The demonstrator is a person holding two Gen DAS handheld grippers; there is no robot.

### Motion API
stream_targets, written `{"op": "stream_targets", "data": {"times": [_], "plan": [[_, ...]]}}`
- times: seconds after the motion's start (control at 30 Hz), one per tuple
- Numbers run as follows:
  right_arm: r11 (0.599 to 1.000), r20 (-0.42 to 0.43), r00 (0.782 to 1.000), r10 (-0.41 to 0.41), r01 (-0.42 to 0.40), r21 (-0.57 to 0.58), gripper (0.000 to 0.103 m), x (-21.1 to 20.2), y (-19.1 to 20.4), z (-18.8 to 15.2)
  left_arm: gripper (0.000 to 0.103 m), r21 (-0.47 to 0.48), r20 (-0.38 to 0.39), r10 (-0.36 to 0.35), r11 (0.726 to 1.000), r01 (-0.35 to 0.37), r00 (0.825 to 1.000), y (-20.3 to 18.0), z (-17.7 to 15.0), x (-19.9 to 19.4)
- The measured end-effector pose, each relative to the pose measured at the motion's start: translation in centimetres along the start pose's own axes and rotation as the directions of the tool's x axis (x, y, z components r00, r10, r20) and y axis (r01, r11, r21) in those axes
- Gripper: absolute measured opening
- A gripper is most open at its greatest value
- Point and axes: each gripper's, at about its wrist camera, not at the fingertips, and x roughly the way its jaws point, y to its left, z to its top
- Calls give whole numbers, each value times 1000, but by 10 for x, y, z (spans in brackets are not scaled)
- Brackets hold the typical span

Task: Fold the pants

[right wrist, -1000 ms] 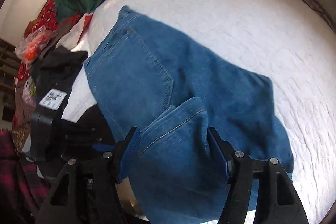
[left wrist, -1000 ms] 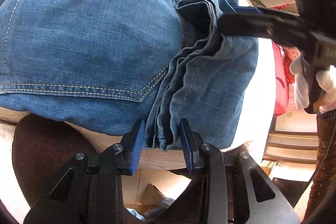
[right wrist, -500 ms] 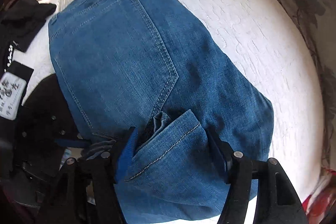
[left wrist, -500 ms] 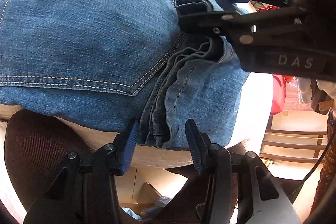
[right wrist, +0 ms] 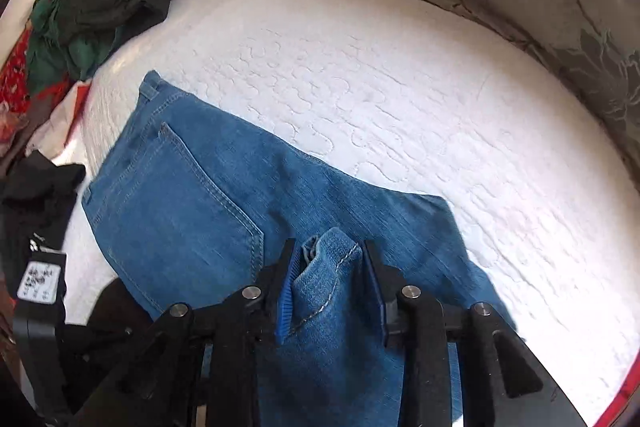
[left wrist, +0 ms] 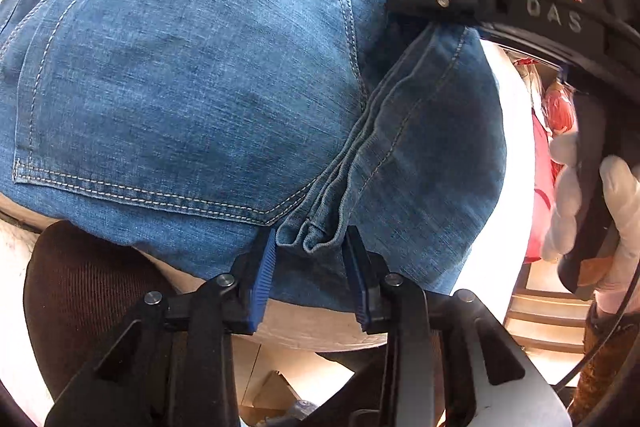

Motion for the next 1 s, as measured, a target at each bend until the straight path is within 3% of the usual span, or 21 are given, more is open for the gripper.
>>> {"op": "stream_targets", "data": {"times": [0.07, 0.13, 0.17, 0.23, 0.37, 0.47, 0.53, 0.6, 0.67, 0.8, 1.0], "plan": [[985, 88, 990, 111, -121, 120, 35, -11, -12, 6, 32, 16, -4, 11, 1000, -11, 1000, 4, -6, -7], [947, 204, 960, 193, -237, 218, 38, -39, -31, 4, 32, 3, -24, -16, 1000, 16, 1000, 11, -11, -15], [941, 245, 952, 182, -241, 238, 47, -54, -39, 1, 32, -7, -23, -37, 999, 37, 999, 12, -12, -21], [948, 278, 949, 151, -218, 230, 51, -74, -43, -9, 32, -10, 5, -70, 998, 70, 998, 10, -12, -33], [951, 269, 945, 186, -242, 193, 51, -75, -39, -36, 32, 36, 58, -112, 993, 111, 992, -5, -5, -44], [944, 191, 950, 245, -279, 177, 49, -36, -29, -46, 32, 54, 36, -61, 997, 59, 997, -9, -3, -26], [949, 128, 966, 226, -248, 192, 49, 0, -28, -49, 32, 32, -13, 4, 999, -4, 1000, -2, -6, -5], [955, 98, 976, 197, -213, 207, 50, 23, -29, -55, 32, 17, -38, 6, 1000, -6, 999, 9, -10, 4], [951, 133, 973, 190, -216, 220, 52, 22, -29, -57, 32, 20, -47, 13, 1000, -13, 999, 15, -12, 3], [954, 115, 979, 170, -193, 228, 54, 5, -24, -57, 32, -26, -70, -19, 1000, 18, 997, 27, -18, -4], [944, 179, 974, 142, -188, 271, 63, -30, -22, -62, 32, -4, -1, -11, 1000, 11, 1000, 40, -25, -37]]}}
